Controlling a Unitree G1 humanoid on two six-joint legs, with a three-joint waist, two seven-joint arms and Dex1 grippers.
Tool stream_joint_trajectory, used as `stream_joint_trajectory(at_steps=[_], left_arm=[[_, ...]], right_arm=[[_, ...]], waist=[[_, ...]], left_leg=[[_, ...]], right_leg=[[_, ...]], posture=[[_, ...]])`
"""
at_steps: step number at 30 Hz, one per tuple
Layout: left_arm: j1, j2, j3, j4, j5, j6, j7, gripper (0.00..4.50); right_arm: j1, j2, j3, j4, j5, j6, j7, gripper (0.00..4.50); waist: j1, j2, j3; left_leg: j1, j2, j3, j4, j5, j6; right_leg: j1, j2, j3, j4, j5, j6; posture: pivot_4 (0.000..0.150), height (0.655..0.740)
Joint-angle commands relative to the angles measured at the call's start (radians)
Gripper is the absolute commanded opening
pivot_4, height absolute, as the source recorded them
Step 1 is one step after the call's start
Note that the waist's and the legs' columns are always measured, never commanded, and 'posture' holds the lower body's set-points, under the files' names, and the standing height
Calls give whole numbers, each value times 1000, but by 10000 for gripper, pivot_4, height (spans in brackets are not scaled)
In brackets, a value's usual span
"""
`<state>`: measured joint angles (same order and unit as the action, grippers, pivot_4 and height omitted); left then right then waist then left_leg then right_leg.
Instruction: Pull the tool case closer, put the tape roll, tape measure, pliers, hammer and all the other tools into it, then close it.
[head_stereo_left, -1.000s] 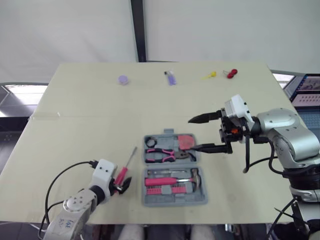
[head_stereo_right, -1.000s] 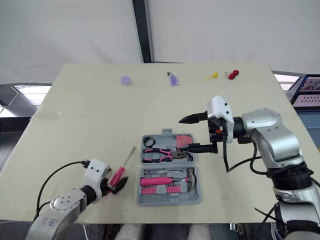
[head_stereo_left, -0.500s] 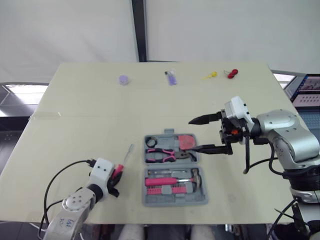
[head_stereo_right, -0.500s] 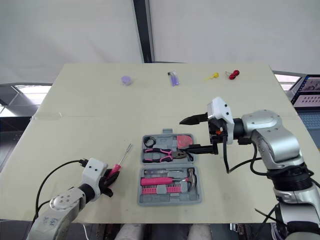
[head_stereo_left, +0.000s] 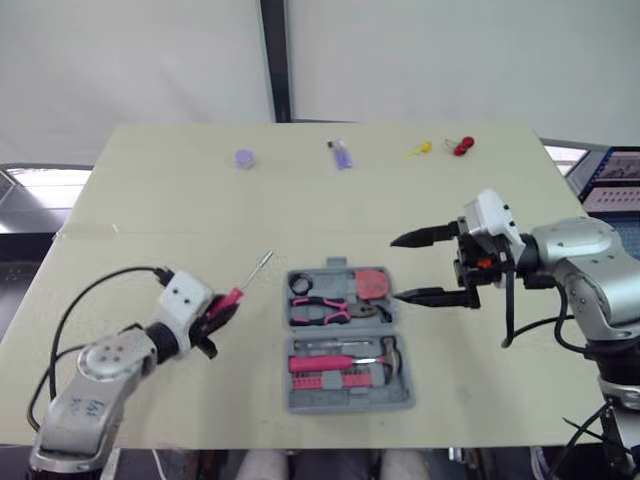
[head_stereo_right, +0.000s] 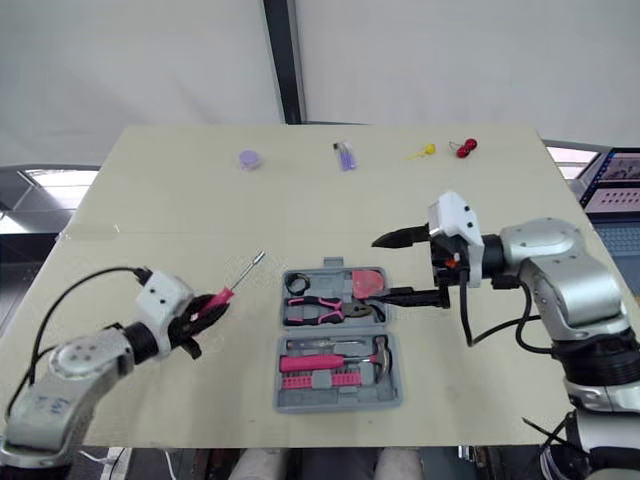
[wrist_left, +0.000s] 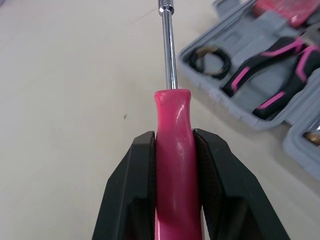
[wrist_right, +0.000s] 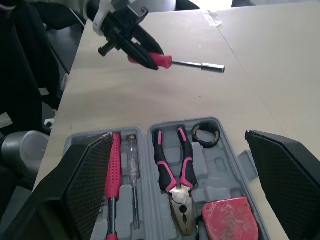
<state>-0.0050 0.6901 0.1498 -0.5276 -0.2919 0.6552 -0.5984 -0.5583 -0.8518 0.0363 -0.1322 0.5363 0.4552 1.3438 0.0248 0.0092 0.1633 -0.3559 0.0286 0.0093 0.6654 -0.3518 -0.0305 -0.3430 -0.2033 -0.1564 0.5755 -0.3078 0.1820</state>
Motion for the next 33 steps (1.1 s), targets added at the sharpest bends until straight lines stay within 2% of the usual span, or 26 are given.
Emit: stream_joint_trajectory(at_steps=[1,6,13,18,23,33], left_arm=[[-77,79,-57,-40,-51,10,-127,6324],[-211,149,-231,-26,-90,69,-283,6324],[-382,131,-458,-8,-79,156,-372,6324],[-416,118,-546,-36,-70,232,-359,6324],[-388,153,-623,-84,-52,269,-366,6324],[-428,78,-722,-77,-46,418,-287,6324]], right_arm=[[12,-26,-36,-10,2,-23,23,45000],[34,-43,-39,-8,2,-25,26,45000],[145,-111,-72,-58,10,-16,33,45000],[249,-161,-121,-138,55,27,31,45000],[335,-202,-173,-217,103,80,27,45000],[436,-234,-245,-294,146,140,6,45000]], waist=[[-1,0,0],[-2,1,1],[2,-1,3],[1,-3,5],[1,-3,7],[23,-6,9]], left_leg=[[0,0,0,0,0,0],[0,0,1,-1,0,0],[-1,0,1,0,0,0],[-2,0,1,0,0,0],[-1,0,1,0,0,0],[-2,0,1,2,0,0]], right_leg=[[0,0,0,0,0,0],[-1,0,0,0,0,0],[-1,0,0,0,0,0],[-1,0,0,0,0,0],[-1,1,1,0,0,0],[-1,1,1,0,0,-1]], posture=[[1500,7400],[1500,7400],[1500,7400],[1500,7400],[1500,7400],[1500,7400]])
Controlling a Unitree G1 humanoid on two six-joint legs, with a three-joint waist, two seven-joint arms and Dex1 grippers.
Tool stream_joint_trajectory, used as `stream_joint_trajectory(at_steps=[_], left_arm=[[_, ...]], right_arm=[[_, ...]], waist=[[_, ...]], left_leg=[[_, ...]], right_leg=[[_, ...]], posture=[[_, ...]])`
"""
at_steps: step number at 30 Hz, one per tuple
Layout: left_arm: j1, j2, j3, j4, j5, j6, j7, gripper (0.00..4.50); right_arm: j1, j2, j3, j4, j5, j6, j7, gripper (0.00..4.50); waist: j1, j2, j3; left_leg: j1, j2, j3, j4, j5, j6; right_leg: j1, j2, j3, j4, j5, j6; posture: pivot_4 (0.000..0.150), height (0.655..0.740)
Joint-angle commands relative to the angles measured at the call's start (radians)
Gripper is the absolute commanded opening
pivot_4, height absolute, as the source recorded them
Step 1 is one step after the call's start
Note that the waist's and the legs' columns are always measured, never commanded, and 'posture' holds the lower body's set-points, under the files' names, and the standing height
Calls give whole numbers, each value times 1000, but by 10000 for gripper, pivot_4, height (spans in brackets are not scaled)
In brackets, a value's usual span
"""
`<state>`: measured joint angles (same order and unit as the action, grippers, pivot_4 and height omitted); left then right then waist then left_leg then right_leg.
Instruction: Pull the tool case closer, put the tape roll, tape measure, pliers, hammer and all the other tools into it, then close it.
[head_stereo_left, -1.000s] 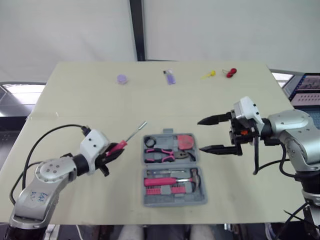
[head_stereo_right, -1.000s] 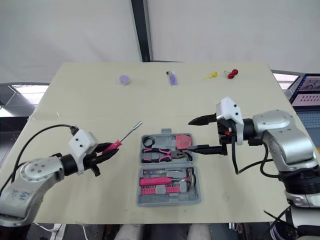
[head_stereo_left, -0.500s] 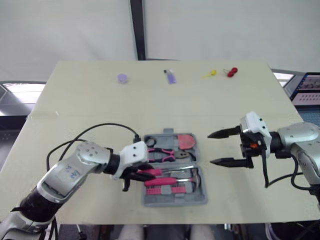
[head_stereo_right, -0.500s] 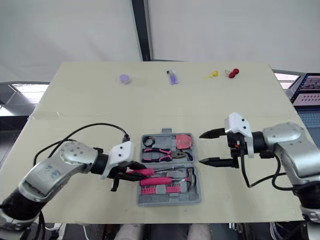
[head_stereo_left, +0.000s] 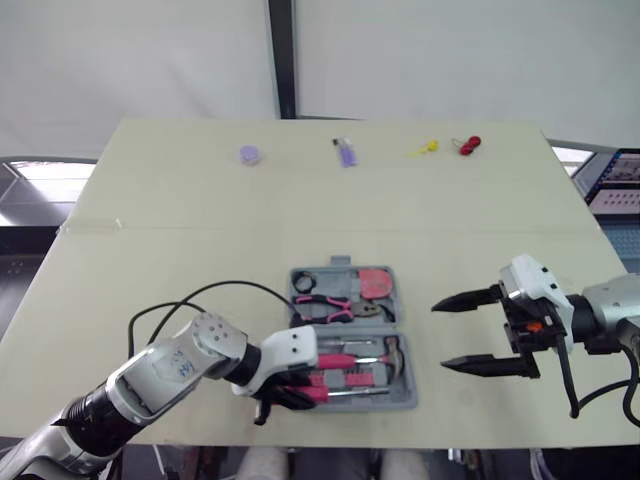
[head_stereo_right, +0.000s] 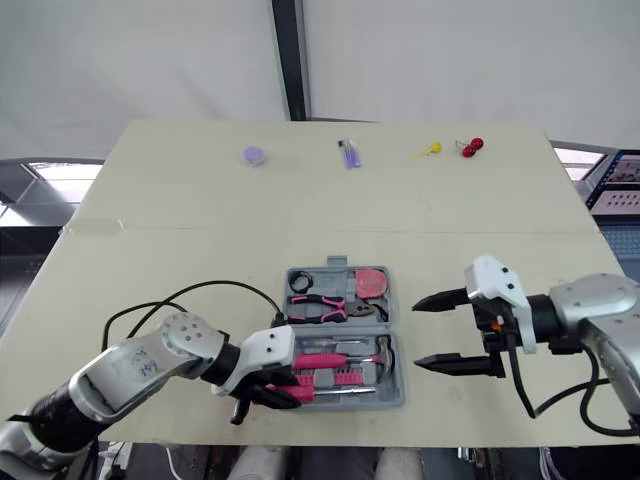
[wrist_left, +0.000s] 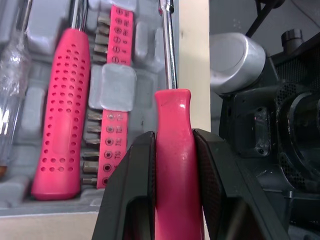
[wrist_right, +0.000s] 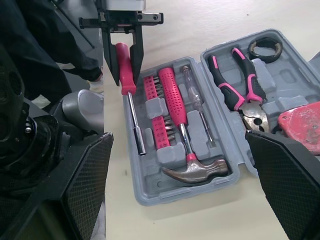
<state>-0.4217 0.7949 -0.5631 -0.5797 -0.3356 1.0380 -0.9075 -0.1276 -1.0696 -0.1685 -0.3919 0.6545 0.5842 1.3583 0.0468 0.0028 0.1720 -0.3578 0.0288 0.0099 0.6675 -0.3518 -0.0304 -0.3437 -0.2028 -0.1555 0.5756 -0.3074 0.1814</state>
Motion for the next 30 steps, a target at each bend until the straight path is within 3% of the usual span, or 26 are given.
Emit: stream_joint_trajectory(at_steps=[1,19,30], left_arm=[[-19,-36,-17,-19,-3,52,30,6324],[-174,-142,-86,-46,-24,273,137,6324],[-224,-166,-95,-91,-110,394,158,6324]], right_arm=[[7,-17,-42,-36,29,15,-9,45000],[-6,-6,-35,-60,50,39,-44,45000],[25,19,-37,-95,60,41,-95,45000]], waist=[[2,0,0],[6,0,0],[7,-1,0]], left_leg=[[0,0,0,0,0,0],[-1,0,0,1,0,0],[-1,0,-1,1,0,0]], right_leg=[[0,0,0,0,0,0],[0,0,0,0,0,0],[0,0,0,0,0,0]], posture=[[1500,7400],[1500,7400],[1500,7400]])
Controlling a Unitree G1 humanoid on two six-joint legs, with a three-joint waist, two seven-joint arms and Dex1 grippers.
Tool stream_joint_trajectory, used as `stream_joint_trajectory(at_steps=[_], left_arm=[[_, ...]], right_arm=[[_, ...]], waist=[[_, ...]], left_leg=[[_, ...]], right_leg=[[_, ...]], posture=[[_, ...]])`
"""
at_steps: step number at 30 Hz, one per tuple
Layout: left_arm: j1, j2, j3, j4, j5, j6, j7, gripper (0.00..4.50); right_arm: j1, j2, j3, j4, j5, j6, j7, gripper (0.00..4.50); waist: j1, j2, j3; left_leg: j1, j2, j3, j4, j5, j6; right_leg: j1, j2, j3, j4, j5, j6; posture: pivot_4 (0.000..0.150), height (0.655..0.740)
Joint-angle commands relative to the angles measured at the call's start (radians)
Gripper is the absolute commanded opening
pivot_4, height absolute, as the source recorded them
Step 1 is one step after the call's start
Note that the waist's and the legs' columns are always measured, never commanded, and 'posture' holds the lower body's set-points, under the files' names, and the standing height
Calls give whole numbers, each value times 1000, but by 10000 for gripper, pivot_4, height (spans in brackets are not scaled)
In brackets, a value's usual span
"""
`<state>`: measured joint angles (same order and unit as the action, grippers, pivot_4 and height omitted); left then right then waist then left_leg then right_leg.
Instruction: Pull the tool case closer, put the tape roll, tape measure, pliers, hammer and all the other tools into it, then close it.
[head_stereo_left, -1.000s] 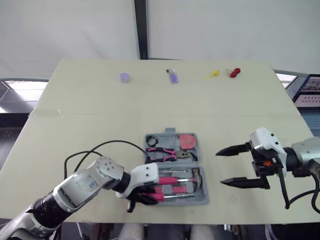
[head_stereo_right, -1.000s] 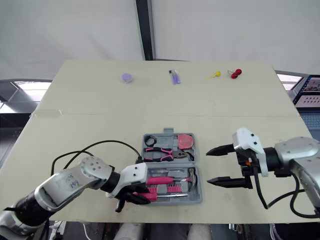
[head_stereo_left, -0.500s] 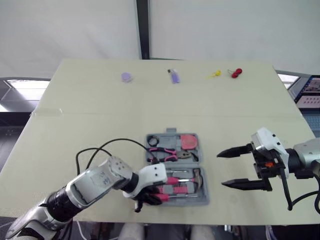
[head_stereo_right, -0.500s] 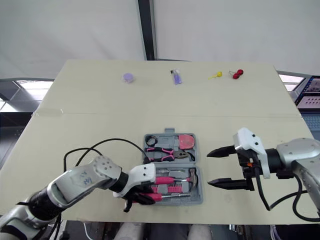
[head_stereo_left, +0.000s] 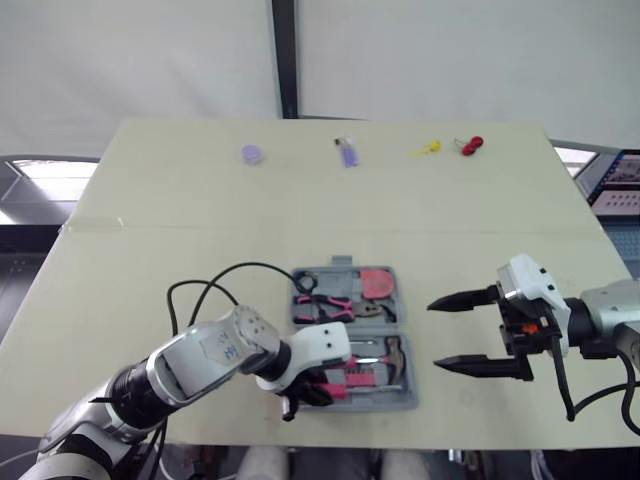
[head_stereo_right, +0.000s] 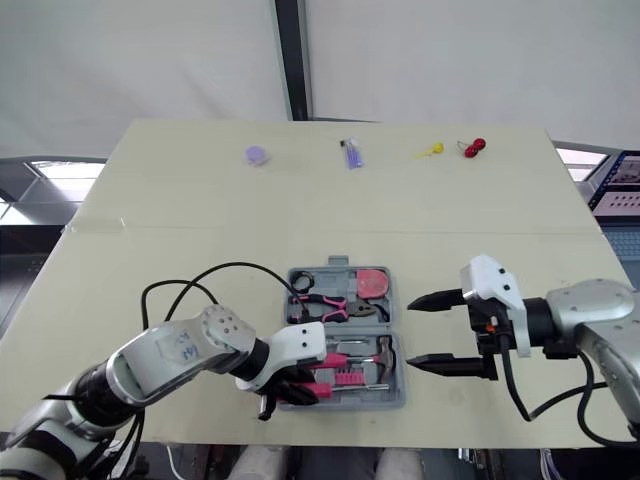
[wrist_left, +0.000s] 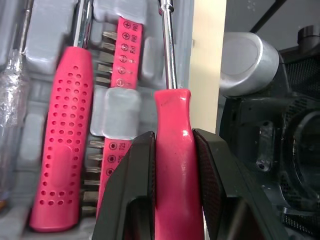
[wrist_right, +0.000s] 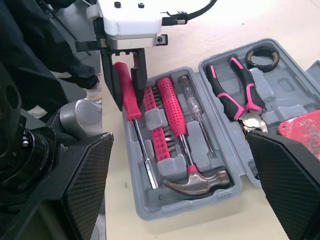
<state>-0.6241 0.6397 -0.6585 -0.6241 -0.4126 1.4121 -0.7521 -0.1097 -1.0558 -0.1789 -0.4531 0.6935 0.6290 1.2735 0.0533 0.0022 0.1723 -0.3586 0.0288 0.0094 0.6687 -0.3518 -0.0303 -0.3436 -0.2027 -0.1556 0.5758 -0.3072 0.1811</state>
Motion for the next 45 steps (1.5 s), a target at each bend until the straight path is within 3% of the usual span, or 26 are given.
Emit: stream_joint_trajectory(at_steps=[1,13,45], left_arm=[[-26,-12,0,-48,-39,24,6,6324],[-75,15,-93,-8,-22,-36,21,6324],[-82,-61,-129,82,-1,-85,70,6324]], right_arm=[[9,7,-27,-37,22,-3,-14,45000],[74,-44,-45,-31,6,-21,40,45000],[134,-97,-71,5,-39,-67,105,45000]], waist=[[1,0,0],[0,0,0],[1,0,0]], left_leg=[[0,0,0,0,0,0],[-1,0,0,1,0,0],[-1,0,0,2,0,0]], right_leg=[[0,0,0,0,0,0],[0,0,0,0,0,0],[0,0,0,0,0,0]], posture=[[1500,7400],[1500,7400],[1500,7400]])
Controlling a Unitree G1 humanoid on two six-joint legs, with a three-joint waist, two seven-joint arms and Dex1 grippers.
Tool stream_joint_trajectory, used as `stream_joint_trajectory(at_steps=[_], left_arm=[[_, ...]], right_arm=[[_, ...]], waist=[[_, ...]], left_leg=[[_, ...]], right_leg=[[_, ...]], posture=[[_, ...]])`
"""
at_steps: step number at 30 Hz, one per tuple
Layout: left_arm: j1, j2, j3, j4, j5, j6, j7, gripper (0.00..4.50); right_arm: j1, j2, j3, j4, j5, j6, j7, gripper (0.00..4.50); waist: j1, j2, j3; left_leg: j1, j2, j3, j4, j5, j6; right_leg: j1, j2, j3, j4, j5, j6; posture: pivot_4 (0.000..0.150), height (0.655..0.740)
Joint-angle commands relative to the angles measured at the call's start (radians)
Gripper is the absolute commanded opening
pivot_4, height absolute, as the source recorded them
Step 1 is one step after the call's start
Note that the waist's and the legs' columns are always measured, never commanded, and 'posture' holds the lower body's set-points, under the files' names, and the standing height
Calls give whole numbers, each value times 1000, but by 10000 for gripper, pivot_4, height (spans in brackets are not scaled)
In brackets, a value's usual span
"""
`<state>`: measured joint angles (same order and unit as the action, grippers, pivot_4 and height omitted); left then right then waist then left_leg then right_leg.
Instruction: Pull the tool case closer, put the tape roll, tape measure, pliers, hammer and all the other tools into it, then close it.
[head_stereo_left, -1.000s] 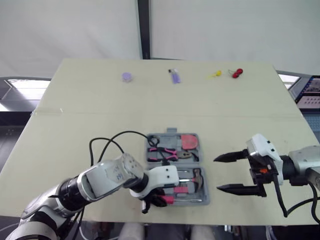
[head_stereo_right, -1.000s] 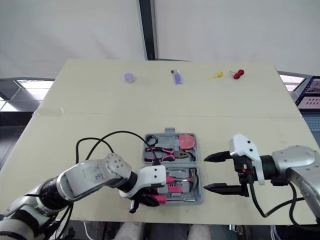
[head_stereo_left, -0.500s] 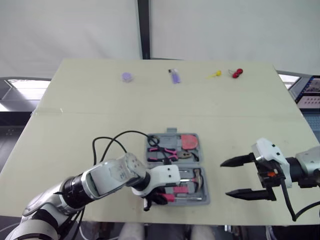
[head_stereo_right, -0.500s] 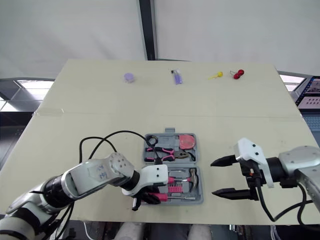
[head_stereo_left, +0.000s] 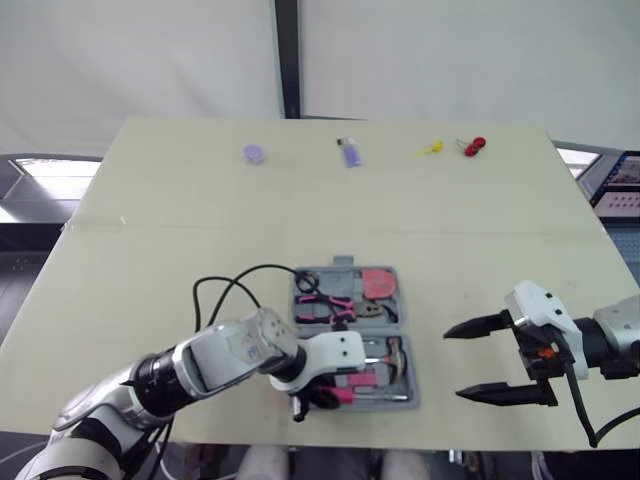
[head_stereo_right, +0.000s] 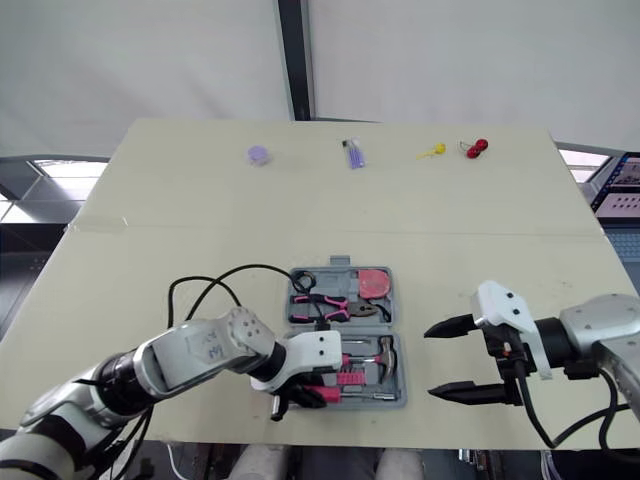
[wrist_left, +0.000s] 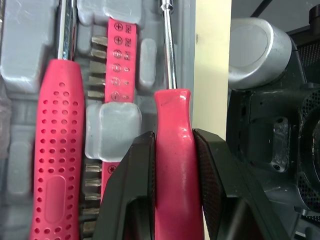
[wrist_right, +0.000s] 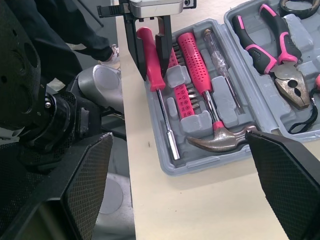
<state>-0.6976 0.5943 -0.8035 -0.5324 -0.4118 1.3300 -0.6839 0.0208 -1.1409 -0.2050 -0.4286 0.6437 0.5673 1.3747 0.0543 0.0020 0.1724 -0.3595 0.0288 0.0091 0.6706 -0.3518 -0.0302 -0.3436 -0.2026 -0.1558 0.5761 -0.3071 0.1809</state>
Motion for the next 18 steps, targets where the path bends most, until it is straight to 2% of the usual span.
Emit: stream_joint_trajectory(at_steps=[1,18], left_arm=[[-7,-17,16,-11,-2,-1,3,6324],[-4,0,-7,-8,17,-19,1,6324]], right_arm=[[4,-11,-45,-20,11,-4,3,45000],[16,-4,-55,-21,10,-5,-3,45000]], waist=[[0,0,0],[0,0,0]], left_leg=[[0,0,0,0,0,0],[0,0,0,0,0,0]], right_leg=[[0,0,0,0,0,0],[0,0,0,0,0,0]], posture=[[1500,7400],[1500,7400]])
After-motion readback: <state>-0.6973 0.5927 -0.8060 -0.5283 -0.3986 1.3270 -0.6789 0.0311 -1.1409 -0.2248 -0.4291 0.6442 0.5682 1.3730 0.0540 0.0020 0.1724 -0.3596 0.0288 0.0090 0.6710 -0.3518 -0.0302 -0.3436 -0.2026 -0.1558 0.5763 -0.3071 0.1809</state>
